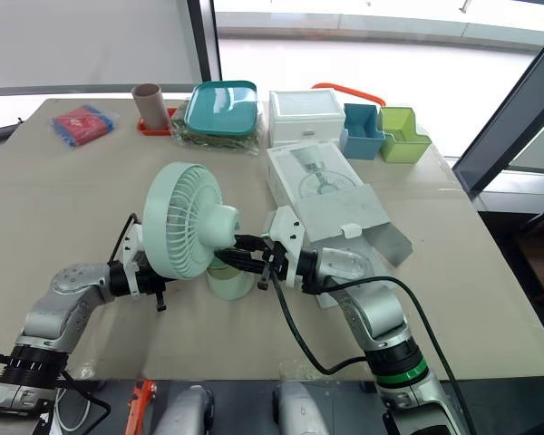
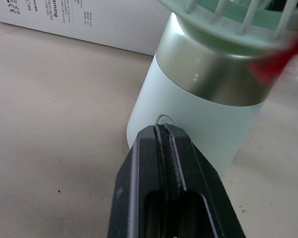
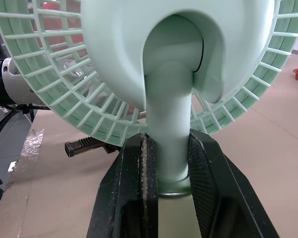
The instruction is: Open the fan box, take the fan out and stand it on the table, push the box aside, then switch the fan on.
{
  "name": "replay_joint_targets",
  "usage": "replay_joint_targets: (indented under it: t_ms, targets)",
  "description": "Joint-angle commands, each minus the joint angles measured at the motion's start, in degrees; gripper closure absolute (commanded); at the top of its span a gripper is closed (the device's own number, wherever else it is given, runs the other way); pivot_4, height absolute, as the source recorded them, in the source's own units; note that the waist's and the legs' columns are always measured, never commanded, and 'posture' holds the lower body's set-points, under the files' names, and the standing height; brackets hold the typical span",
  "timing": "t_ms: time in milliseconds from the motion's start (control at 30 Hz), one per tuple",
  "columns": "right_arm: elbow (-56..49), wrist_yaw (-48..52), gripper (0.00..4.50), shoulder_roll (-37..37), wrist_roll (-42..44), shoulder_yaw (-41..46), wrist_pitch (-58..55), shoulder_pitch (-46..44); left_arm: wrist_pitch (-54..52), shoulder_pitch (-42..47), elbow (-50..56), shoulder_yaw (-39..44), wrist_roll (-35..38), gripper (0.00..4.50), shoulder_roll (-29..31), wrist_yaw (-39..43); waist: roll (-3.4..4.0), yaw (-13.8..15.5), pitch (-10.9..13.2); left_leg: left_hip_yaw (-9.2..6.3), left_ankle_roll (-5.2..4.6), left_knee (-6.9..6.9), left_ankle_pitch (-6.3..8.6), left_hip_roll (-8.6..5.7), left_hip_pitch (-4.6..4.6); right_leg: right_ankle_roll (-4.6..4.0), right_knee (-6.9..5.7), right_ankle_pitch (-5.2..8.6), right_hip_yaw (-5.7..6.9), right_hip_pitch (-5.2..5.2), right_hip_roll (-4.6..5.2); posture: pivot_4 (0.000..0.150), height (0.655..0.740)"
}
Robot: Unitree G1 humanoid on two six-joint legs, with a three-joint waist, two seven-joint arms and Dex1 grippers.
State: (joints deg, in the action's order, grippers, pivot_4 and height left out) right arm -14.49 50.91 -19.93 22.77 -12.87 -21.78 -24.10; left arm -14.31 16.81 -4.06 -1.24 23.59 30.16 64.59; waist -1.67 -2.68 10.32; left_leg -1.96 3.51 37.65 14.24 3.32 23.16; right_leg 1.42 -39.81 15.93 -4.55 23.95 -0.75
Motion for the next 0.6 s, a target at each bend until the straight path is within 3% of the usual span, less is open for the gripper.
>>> replay_joint_targets:
  t_ms: [33, 600]
  targets:
    - [-2.53, 0.56, 3.88, 0.75, 0.97, -0.29, 1.09, -0.99, 0.39, 1.01, 1.36, -1.37, 0.53, 4.46, -0.79, 1.31, 0.00, 0.00, 0.00, 0.00, 0.00, 0.00, 0.00, 0.00, 0.00, 0.00, 0.00, 0.00, 0.00, 0.00, 0.00, 0.150, 0.7400]
    - [0.99, 1.40, 3.88, 0.65, 0.51, 0.81, 2.68, -2.77, 1.28, -0.43, 3.48, 3.95, 1.45, 4.46, 1.97, -0.49, 0.00, -0.11, 0.00, 0.00, 0.00, 0.00, 0.00, 0.01, -0.01, 0.00, -0.04, 0.00, -0.01, 0.02, -0.01, 0.150, 0.7400]
